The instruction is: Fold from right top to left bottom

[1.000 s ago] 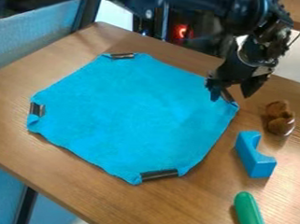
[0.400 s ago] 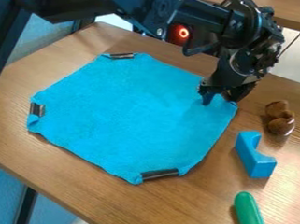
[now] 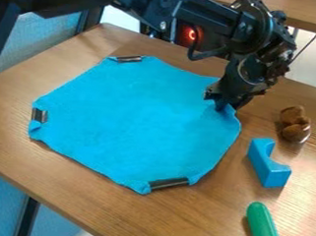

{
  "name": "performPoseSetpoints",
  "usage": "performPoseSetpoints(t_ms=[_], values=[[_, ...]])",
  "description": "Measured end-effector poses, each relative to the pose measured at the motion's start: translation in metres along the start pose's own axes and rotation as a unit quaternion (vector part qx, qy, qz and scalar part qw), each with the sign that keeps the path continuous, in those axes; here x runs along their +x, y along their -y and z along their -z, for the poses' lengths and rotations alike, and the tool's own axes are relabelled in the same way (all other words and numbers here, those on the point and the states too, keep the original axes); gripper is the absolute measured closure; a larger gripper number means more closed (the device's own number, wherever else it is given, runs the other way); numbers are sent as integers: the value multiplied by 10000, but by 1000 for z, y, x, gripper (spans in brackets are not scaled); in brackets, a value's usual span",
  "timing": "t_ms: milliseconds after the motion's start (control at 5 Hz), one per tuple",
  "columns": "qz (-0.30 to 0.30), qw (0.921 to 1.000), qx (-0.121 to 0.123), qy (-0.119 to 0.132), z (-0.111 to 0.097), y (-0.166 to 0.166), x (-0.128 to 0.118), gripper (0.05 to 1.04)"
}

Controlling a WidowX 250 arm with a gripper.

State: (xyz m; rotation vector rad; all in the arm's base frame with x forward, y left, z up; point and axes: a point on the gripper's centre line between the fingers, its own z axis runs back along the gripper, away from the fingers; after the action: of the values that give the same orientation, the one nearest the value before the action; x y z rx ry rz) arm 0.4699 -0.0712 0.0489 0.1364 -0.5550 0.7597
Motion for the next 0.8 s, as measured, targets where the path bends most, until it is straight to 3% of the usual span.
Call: performPoseSetpoints(t_ms=[200,400,800], values=[[38,9999,-136,-73,-12,-4,2,914],[-88,9991,-406,-41,-38,-14,22,1007],[-70,9972,-732,-125,-66,-61,36,1015]])
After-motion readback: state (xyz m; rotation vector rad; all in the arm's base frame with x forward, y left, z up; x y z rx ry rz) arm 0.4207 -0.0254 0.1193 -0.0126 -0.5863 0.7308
